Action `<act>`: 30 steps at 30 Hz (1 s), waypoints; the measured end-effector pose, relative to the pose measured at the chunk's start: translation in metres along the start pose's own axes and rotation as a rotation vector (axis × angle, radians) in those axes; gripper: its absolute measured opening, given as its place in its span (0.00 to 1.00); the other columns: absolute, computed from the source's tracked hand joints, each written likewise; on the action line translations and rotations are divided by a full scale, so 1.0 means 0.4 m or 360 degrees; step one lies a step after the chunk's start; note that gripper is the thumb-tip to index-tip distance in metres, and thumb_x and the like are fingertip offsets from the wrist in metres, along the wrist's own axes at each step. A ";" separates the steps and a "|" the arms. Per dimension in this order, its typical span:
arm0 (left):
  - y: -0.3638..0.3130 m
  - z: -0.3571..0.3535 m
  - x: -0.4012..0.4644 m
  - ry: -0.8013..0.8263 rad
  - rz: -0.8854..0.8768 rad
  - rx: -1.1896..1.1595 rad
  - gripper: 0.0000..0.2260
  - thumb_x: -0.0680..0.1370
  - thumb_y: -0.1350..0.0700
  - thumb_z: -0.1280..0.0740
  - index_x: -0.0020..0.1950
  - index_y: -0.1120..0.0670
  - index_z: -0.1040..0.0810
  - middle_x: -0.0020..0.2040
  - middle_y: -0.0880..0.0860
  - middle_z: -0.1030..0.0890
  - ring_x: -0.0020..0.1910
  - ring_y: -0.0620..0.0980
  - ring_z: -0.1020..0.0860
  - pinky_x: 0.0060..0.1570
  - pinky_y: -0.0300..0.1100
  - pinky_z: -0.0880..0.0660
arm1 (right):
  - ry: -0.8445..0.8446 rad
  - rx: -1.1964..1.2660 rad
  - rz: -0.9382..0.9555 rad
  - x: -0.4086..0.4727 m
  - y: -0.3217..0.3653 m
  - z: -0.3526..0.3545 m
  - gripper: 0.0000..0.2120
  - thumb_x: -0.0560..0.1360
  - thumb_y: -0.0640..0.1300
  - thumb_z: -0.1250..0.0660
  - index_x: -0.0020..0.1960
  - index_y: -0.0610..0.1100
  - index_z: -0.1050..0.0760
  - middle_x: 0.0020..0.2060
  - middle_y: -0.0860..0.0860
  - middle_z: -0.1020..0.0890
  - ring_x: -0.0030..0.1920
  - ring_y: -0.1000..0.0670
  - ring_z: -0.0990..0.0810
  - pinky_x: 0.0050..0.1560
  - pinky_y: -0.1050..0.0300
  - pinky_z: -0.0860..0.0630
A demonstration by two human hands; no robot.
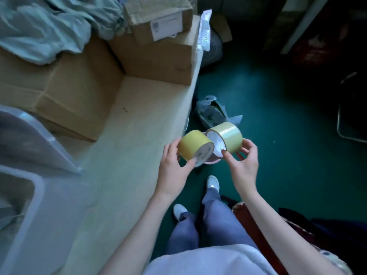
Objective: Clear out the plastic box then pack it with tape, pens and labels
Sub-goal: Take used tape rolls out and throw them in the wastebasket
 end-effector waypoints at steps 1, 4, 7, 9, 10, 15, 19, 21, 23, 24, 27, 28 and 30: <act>0.004 -0.043 0.030 0.0078 0.0012 0.0045 0.28 0.71 0.55 0.26 0.69 0.55 0.31 0.60 0.50 0.28 0.55 0.45 0.26 0.59 0.44 0.26 | -0.0027 -0.0016 -0.0044 0.031 -0.030 0.017 0.28 0.69 0.39 0.25 0.65 0.43 0.32 0.60 0.50 0.26 0.57 0.51 0.26 0.52 0.69 0.30; 0.019 -0.174 0.121 0.0282 0.0102 0.0172 0.27 0.72 0.53 0.27 0.69 0.54 0.31 0.59 0.50 0.27 0.57 0.49 0.26 0.60 0.48 0.27 | -0.0077 -0.0079 -0.0187 0.131 -0.111 0.062 0.32 0.69 0.41 0.25 0.69 0.42 0.34 0.60 0.51 0.27 0.58 0.51 0.27 0.58 0.60 0.31; 0.047 -0.287 0.195 0.0406 0.0230 0.0258 0.27 0.73 0.53 0.28 0.69 0.53 0.32 0.60 0.51 0.28 0.57 0.50 0.27 0.59 0.47 0.28 | -0.0098 -0.0153 -0.0305 0.221 -0.186 0.096 0.31 0.69 0.41 0.25 0.69 0.41 0.33 0.58 0.50 0.29 0.57 0.50 0.27 0.59 0.58 0.31; 0.081 -0.356 0.241 0.0451 0.0350 0.0269 0.26 0.73 0.53 0.28 0.68 0.54 0.32 0.61 0.52 0.28 0.57 0.52 0.26 0.58 0.46 0.29 | -0.0100 -0.0184 -0.0404 0.277 -0.240 0.114 0.30 0.68 0.41 0.25 0.67 0.41 0.32 0.58 0.50 0.29 0.57 0.50 0.27 0.60 0.57 0.31; 0.103 -0.386 0.262 0.0470 0.0428 0.0267 0.26 0.73 0.54 0.28 0.68 0.55 0.32 0.61 0.53 0.28 0.56 0.52 0.26 0.57 0.44 0.29 | -0.0099 -0.0196 -0.0444 0.302 -0.266 0.119 0.29 0.68 0.41 0.25 0.66 0.41 0.31 0.57 0.50 0.29 0.57 0.50 0.27 0.60 0.57 0.31; 0.276 -0.501 0.325 0.0417 0.0971 0.0053 0.22 0.70 0.51 0.27 0.60 0.54 0.30 0.59 0.54 0.24 0.56 0.53 0.25 0.57 0.46 0.28 | -0.0077 -0.0328 -0.0611 0.408 -0.399 0.130 0.28 0.68 0.40 0.24 0.65 0.40 0.31 0.58 0.46 0.28 0.54 0.51 0.28 0.56 0.61 0.34; 0.427 -0.572 0.347 0.0310 0.1328 -0.0137 0.23 0.70 0.45 0.30 0.60 0.55 0.29 0.58 0.55 0.23 0.56 0.54 0.24 0.60 0.54 0.27 | -0.0067 -0.0418 -0.0755 0.461 -0.516 0.125 0.27 0.68 0.41 0.25 0.64 0.40 0.30 0.59 0.45 0.27 0.53 0.51 0.29 0.53 0.60 0.35; 0.495 -0.614 0.361 0.0300 0.1414 -0.0163 0.25 0.69 0.43 0.31 0.60 0.56 0.29 0.57 0.56 0.23 0.56 0.56 0.23 0.61 0.54 0.27 | -0.0079 -0.0433 -0.0809 0.478 -0.579 0.117 0.27 0.67 0.42 0.24 0.63 0.41 0.30 0.58 0.45 0.26 0.52 0.50 0.28 0.52 0.59 0.34; 0.554 -0.668 0.382 0.0332 0.1468 -0.0182 0.21 0.72 0.45 0.32 0.60 0.55 0.30 0.57 0.56 0.23 0.56 0.56 0.23 0.61 0.53 0.26 | -0.0079 -0.0424 -0.0860 0.495 -0.648 0.101 0.26 0.67 0.42 0.24 0.62 0.42 0.30 0.57 0.45 0.25 0.51 0.50 0.26 0.50 0.59 0.33; 0.584 -0.695 0.392 0.0365 0.1483 -0.0166 0.21 0.74 0.46 0.32 0.61 0.54 0.30 0.58 0.55 0.23 0.56 0.56 0.23 0.61 0.53 0.27 | -0.0070 -0.0420 -0.0883 0.501 -0.680 0.090 0.26 0.67 0.43 0.24 0.61 0.42 0.29 0.57 0.45 0.25 0.51 0.50 0.26 0.50 0.60 0.34; 0.675 -0.788 0.452 0.0425 0.1436 -0.0097 0.24 0.74 0.46 0.33 0.66 0.54 0.33 0.62 0.56 0.24 0.58 0.56 0.24 0.62 0.53 0.27 | -0.0042 -0.0416 -0.0903 0.524 -0.785 0.052 0.26 0.67 0.43 0.24 0.61 0.42 0.29 0.57 0.46 0.24 0.51 0.50 0.26 0.50 0.60 0.34; 0.701 -0.815 0.471 0.0428 0.1420 -0.0067 0.26 0.75 0.47 0.33 0.69 0.54 0.35 0.64 0.56 0.25 0.60 0.56 0.25 0.63 0.52 0.28 | -0.0035 -0.0417 -0.0908 0.527 -0.817 0.041 0.26 0.67 0.43 0.24 0.61 0.43 0.29 0.57 0.47 0.24 0.51 0.50 0.26 0.50 0.60 0.33; 0.735 -0.856 0.505 0.0423 0.1377 -0.0005 0.26 0.77 0.51 0.34 0.72 0.54 0.39 0.66 0.56 0.27 0.62 0.57 0.27 0.60 0.47 0.28 | -0.0024 -0.0409 -0.0912 0.528 -0.866 0.024 0.25 0.67 0.44 0.24 0.60 0.44 0.29 0.57 0.47 0.24 0.52 0.50 0.25 0.50 0.60 0.33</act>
Point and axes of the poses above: each hand's wrist, its own x-axis towards the middle knuckle, its own z-axis out of the back of the hand, y = z × x, the point moved 9 cm from there along x, towards the middle knuckle
